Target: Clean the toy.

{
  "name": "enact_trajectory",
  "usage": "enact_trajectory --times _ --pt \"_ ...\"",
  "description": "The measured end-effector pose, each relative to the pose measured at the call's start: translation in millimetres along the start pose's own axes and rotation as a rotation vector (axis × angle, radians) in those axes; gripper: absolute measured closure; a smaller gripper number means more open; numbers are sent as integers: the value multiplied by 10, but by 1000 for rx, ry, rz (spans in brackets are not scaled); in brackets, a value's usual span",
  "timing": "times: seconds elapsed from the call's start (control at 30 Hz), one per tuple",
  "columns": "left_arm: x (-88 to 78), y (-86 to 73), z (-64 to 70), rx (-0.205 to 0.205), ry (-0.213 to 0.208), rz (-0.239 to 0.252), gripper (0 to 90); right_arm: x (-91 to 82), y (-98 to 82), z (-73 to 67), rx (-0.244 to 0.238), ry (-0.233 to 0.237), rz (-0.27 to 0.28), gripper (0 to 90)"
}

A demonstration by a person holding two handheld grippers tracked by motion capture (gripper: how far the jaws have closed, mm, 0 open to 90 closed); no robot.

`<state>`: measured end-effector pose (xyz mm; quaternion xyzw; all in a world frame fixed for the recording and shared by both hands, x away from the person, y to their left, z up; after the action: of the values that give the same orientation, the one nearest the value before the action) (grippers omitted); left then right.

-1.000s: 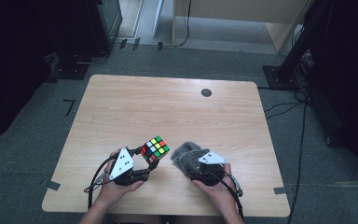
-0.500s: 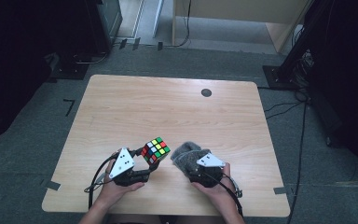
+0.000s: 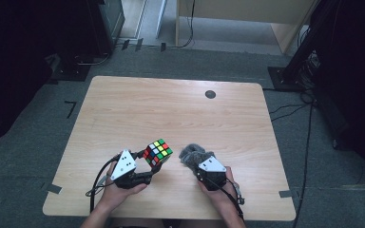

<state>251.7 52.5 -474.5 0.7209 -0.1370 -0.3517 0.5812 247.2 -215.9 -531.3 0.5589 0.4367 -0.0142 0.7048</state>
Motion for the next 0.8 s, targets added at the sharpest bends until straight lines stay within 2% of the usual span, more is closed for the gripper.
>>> enact_trajectory --times 0.07,0.17,0.2,0.23,0.3,0.37,0.43,0.5,0.57,0.63,0.7,0.8 --pt "9 -4 7 0 -6 -4 339 -47 37 0 2 3 18 721" --pt "21 -9 22 11 -19 -11 339 -271 192 -9 57 42 144 718" --pt "28 -15 33 19 -22 -15 339 -373 261 -30 59 59 197 716" --pt "34 -19 42 27 -25 -19 339 -503 348 -76 48 87 261 714" --pt "56 -30 86 51 -27 -32 339 -662 460 -170 10 124 334 710" --pt "74 -30 155 86 -28 -40 339 -793 563 -293 -13 159 388 706" --pt "87 -21 249 143 -16 -51 339 -867 635 -409 -30 221 423 700" --pt "87 -11 347 203 -17 -53 339 -883 676 -508 -56 258 419 697" --pt "68 7 418 230 -34 -37 340 -853 679 -549 -69 279 401 695" --pt "34 43 446 217 -49 -13 340 -803 657 -523 -55 276 375 699" --pt "13 64 424 203 -60 -6 342 -777 628 -445 -17 282 372 701" --pt "-5 81 335 136 -72 11 342 -759 596 -312 9 206 331 701"
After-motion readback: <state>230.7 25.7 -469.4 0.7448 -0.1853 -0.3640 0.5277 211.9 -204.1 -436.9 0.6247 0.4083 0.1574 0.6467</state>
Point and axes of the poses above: each handheld gripper's, and its own axes: x roughly forward along the jaws, y roughly out of its top, z roughly to its right, the point moved 2 cm from there along x, roughly forward along the jaws, and after that the axes turned 11 degrees about y, right-handed, at the moved point
